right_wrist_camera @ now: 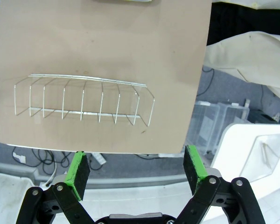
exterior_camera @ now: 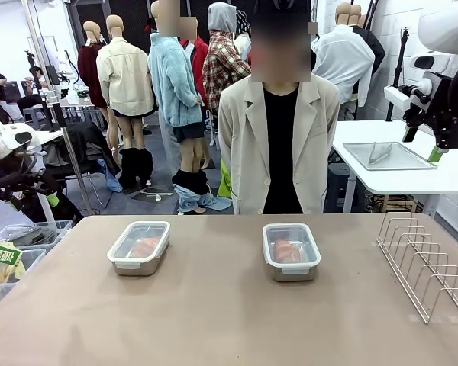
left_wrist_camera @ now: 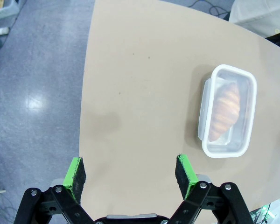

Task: Place the bread in airtight containers.
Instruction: Release when the human grabs the Airtight Container lid.

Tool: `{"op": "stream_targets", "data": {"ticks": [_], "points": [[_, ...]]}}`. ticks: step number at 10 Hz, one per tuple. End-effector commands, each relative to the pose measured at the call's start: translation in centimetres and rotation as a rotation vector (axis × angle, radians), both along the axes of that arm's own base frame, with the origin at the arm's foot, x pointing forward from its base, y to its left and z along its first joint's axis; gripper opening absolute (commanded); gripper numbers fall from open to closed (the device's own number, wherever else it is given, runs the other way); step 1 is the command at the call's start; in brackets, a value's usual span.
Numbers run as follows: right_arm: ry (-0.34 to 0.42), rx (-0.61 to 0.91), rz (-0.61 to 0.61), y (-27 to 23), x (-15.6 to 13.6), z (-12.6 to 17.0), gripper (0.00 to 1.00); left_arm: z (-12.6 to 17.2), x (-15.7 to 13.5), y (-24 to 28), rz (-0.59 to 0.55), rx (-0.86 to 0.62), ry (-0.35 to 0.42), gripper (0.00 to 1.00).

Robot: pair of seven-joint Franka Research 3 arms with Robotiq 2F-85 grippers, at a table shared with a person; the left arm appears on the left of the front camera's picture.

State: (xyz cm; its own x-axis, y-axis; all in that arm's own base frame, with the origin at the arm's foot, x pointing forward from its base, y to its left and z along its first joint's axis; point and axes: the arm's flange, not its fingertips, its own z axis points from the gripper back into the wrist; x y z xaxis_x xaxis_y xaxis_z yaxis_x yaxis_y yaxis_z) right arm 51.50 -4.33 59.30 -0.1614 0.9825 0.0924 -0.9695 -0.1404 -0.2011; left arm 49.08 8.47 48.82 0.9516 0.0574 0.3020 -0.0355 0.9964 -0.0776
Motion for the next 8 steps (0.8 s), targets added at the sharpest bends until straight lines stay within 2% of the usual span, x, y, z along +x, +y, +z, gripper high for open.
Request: {"op": "stream_targets", "data": {"ticks": [1, 8], "points": [[0.006, 0.008, -0.014, 0.15, -0.08, -0.02, 1.00, -0.03, -0.13, 0.05, 0.007, 0.010, -0.006, 1.00], [0.006, 0.008, -0.014, 0.15, -0.08, -0.02, 1.00, -0.03, -0.13, 0.05, 0.007, 0.010, -0.006, 1.00]]}}
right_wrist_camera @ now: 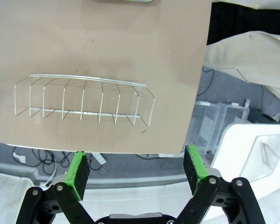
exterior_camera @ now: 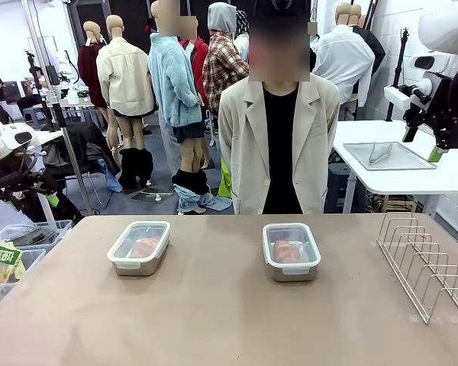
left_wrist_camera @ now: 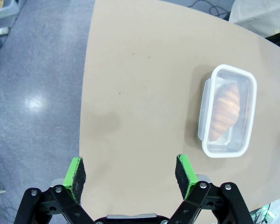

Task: Place the bread in airtight containers.
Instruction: Release when the human grabs the Airtight Container lid.

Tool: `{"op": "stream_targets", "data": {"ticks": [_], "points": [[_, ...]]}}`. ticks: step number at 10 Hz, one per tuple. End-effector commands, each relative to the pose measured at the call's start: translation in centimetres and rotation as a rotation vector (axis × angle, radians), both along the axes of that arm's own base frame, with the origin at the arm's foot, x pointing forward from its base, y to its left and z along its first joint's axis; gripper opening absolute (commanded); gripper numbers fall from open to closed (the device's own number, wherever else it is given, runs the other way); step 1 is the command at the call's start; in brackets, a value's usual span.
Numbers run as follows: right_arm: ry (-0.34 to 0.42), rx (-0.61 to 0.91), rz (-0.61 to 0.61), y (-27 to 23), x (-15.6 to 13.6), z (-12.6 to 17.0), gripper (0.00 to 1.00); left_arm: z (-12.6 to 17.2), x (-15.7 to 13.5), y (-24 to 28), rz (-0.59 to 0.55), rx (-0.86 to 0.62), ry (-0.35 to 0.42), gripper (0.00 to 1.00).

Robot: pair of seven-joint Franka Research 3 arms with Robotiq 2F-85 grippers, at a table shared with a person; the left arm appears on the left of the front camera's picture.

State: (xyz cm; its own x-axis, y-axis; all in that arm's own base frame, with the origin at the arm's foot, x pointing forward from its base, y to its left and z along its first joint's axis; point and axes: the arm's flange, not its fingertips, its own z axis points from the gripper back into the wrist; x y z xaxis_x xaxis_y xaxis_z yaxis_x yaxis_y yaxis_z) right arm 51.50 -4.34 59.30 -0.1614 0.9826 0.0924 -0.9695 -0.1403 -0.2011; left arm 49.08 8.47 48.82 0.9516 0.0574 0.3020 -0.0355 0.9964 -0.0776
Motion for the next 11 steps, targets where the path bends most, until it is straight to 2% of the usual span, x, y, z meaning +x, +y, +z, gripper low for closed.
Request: {"op": "stream_targets", "data": {"ticks": [1, 11], "points": [[0.006, 0.008, -0.014, 0.15, -0.08, -0.02, 1.00, -0.03, -0.13, 0.05, 0.007, 0.010, -0.006, 1.00], [0.006, 0.008, -0.014, 0.15, -0.08, -0.02, 1.00, -0.03, -0.13, 0.05, 0.007, 0.010, -0.006, 1.00]]}}
